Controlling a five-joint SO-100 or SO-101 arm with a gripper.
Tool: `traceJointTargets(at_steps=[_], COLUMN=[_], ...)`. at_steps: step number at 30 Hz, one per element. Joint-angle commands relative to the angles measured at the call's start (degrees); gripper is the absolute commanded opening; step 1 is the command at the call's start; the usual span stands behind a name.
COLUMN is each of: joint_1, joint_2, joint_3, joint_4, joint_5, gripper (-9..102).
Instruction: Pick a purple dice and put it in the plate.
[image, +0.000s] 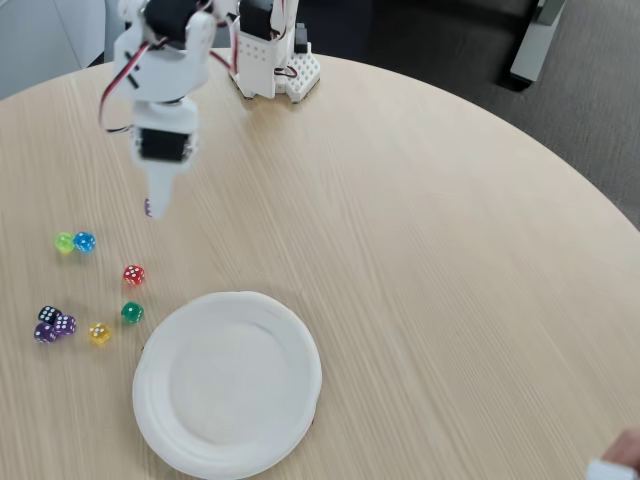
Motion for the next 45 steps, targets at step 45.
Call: traceJointTargets(at_steps=[45], joint_1=[-30.76], joint_2=[-8.44], joint_3=[-0.53], joint_4=[-23.55], joint_5=[-9.4], gripper=[0])
